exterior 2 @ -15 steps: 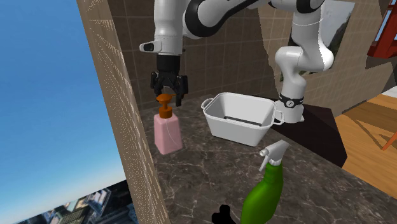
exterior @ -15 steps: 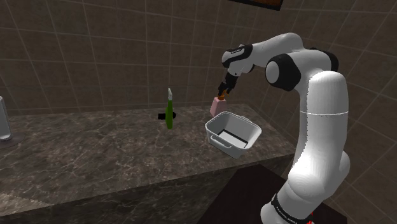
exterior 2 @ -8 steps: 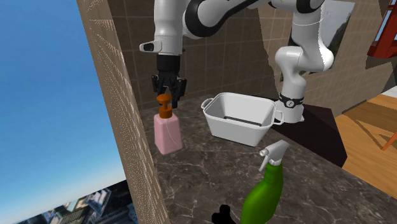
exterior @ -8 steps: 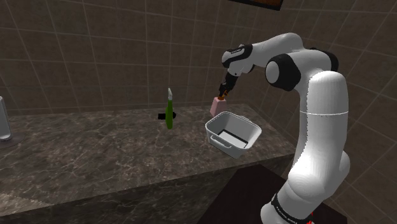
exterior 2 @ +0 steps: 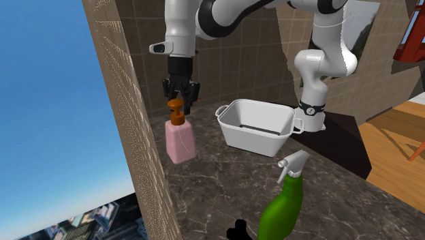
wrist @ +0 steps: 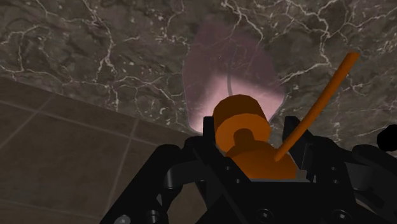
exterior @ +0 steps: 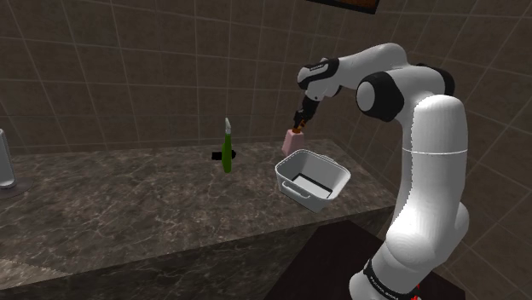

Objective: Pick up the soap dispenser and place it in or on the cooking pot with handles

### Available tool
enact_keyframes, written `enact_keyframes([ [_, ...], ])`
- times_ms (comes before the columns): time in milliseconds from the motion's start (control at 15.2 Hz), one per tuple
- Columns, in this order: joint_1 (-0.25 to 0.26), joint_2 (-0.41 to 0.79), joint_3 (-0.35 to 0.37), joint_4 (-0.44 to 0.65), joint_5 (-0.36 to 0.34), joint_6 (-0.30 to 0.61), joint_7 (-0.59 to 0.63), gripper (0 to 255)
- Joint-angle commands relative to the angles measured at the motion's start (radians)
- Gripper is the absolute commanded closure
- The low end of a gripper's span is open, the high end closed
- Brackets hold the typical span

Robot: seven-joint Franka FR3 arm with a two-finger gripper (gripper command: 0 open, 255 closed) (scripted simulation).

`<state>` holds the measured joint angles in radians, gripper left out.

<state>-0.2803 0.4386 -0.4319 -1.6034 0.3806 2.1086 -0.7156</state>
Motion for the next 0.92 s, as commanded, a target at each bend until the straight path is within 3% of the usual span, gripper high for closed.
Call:
enact_keyframes([
  [0,0.0,-0.006,-0.003,0.016,-0.006,-0.021,0.006,255],
  [858,-0.005,-0.04,-0.017,0.142,-0.038,-0.174,0.046,255],
])
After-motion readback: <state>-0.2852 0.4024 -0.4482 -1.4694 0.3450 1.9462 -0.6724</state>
